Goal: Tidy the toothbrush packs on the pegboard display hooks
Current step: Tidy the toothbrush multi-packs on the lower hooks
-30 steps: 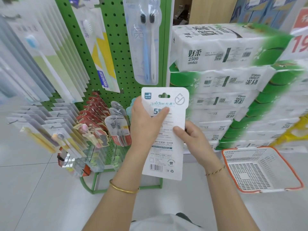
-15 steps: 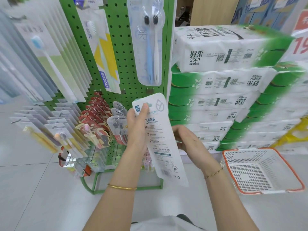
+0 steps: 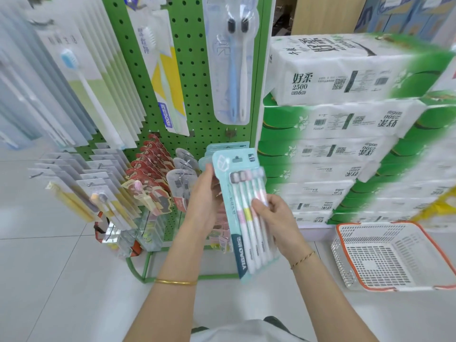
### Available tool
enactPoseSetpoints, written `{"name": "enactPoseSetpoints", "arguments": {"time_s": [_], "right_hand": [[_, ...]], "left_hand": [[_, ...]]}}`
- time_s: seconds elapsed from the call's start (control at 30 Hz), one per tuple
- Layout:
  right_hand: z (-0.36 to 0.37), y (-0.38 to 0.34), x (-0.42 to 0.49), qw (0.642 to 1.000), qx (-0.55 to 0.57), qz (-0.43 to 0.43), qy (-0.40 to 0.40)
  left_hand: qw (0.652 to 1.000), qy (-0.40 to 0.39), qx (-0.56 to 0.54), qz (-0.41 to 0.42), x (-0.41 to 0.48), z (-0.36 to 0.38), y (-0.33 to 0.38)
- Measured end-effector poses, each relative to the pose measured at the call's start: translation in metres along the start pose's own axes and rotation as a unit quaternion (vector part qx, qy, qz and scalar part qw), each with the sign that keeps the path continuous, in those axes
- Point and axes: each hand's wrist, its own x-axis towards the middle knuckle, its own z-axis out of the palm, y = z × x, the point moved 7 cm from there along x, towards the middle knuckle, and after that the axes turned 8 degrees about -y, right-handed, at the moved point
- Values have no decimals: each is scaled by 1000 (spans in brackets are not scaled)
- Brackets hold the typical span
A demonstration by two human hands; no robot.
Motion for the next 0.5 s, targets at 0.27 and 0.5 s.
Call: {"name": "enactPoseSetpoints", "arguments": {"time_s": [0.27, 0.5], "right_hand": [[8, 21, 15, 988, -145, 7, 53], [16, 43, 28, 984, -171, 29, 44]], "left_hand": [[970, 111, 213, -17, -1, -41, -3], [916, 123, 380, -23, 6, -54, -4]]}}
